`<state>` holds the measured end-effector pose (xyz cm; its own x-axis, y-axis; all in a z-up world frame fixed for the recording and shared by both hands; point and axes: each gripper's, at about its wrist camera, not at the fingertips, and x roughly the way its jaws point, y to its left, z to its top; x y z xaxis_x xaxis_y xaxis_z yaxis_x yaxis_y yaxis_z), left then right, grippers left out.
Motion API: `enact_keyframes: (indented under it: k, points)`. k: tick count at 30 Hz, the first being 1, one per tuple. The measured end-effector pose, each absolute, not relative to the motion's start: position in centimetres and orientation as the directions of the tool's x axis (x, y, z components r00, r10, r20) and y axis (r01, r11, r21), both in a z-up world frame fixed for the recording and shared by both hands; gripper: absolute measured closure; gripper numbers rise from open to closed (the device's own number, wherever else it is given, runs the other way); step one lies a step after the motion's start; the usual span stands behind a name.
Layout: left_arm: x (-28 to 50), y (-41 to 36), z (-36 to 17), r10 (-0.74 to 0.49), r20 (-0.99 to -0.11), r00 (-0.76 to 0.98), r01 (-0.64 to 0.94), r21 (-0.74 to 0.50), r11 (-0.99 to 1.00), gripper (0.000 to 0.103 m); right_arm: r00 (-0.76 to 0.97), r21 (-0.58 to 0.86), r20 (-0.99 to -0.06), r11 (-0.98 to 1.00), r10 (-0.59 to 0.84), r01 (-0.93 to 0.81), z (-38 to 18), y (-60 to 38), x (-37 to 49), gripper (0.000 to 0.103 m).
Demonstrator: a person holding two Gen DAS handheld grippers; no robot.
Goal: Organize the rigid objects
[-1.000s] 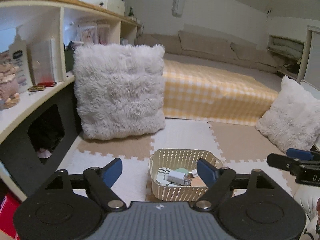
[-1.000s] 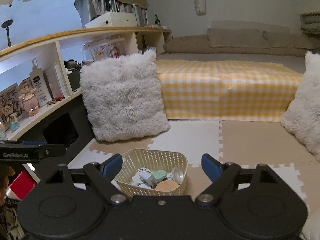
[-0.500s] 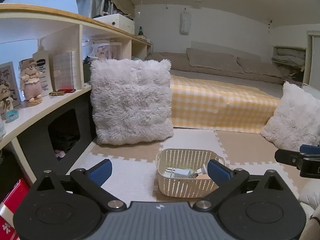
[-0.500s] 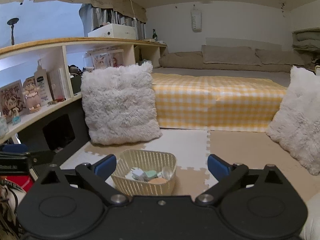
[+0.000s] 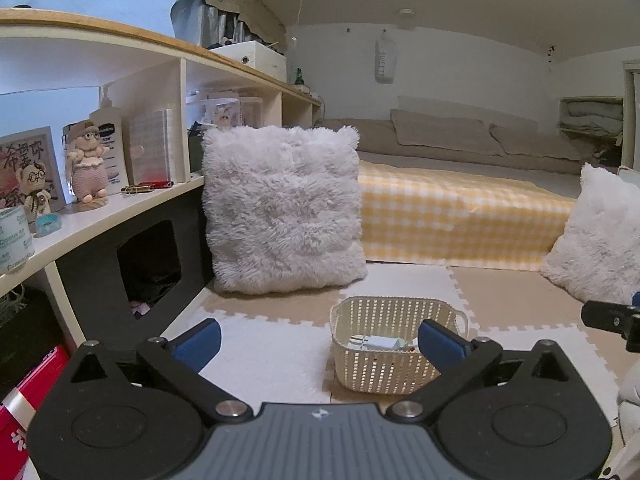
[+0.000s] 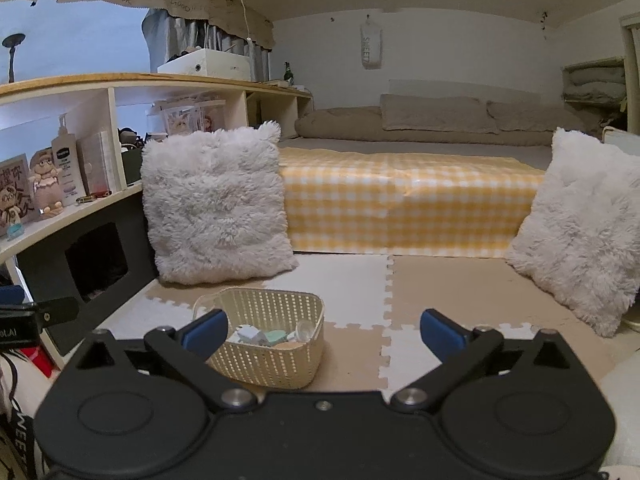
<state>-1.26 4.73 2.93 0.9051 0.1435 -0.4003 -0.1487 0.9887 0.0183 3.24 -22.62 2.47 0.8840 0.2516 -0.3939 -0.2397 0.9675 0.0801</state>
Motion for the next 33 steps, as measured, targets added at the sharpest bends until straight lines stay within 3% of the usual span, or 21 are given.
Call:
enact_keyframes:
  k: [33]
  points:
    - [-1.4, 4.3, 2.2, 0.132, -0.409, 0.903, -0.125, 0.045, 0.991, 0.0, 0.883, 0.037, -0.399, 0.967, 0.246, -0.253, 1.8, -21.7, 2.8, 0.0]
